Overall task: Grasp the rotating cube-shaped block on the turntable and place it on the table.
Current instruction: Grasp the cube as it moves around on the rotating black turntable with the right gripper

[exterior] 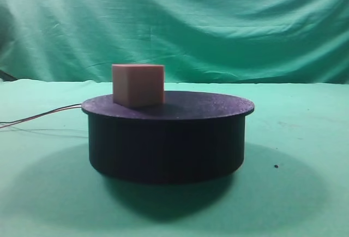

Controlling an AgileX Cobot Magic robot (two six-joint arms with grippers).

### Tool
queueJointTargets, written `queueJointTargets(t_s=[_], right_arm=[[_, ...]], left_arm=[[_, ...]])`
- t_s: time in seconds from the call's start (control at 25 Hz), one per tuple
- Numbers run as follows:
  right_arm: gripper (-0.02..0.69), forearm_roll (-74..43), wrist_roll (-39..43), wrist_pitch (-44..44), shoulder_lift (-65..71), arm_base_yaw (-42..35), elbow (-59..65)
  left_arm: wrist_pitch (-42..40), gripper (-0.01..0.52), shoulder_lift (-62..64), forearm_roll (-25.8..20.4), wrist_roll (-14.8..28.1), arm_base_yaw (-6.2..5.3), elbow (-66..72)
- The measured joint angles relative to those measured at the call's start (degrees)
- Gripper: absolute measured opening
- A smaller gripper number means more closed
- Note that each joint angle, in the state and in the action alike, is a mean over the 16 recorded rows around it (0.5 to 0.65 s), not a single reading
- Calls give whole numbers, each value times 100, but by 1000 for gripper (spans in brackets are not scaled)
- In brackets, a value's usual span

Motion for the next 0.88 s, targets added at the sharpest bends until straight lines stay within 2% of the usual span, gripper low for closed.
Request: queueJointTargets(t_s=[0.24,0.6,0.72,0.88], right_arm=[[15,219,-217,454,1183,612,-339],[6,-63,129,880,3192,2330,-1652],[42,-238,348,949,3794,2826,-2174],[154,-380,605,1034,4464,3266,-2800]], left_arm=[[0,0,0,0,0,0,0],[0,0,0,0,0,0,0],[0,0,0,0,0,0,0],[0,0,0,0,0,0,0]])
